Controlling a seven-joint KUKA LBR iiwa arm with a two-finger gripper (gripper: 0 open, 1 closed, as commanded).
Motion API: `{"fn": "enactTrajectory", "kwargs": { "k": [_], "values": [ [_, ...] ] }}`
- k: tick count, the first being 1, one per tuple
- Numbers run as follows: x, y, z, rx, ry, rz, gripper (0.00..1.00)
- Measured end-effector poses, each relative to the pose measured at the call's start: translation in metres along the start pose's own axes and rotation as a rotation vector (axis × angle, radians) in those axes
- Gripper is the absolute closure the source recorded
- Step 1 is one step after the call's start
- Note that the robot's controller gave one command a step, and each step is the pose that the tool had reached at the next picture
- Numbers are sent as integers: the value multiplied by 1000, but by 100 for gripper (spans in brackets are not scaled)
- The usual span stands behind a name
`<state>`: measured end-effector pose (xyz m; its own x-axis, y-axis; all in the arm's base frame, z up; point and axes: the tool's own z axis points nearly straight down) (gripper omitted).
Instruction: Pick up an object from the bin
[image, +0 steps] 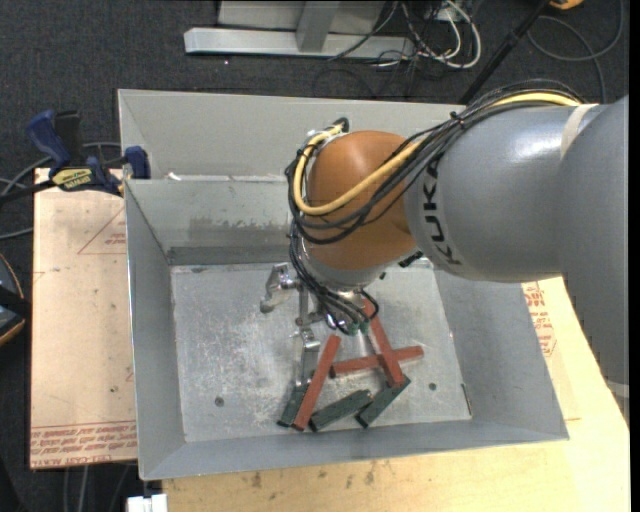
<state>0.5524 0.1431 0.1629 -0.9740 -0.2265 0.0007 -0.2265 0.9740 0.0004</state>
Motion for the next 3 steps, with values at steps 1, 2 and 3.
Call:
{"fn": "enactTrajectory", "kwargs": {
  "k": [1, 2, 3],
  "values": [
    [21, -16, 31, 0, -4, -122, 0],
    [43, -28, 85, -1, -28, -200, 100],
    [43, -28, 85, -2, -28, -200, 100]
  ]
}}
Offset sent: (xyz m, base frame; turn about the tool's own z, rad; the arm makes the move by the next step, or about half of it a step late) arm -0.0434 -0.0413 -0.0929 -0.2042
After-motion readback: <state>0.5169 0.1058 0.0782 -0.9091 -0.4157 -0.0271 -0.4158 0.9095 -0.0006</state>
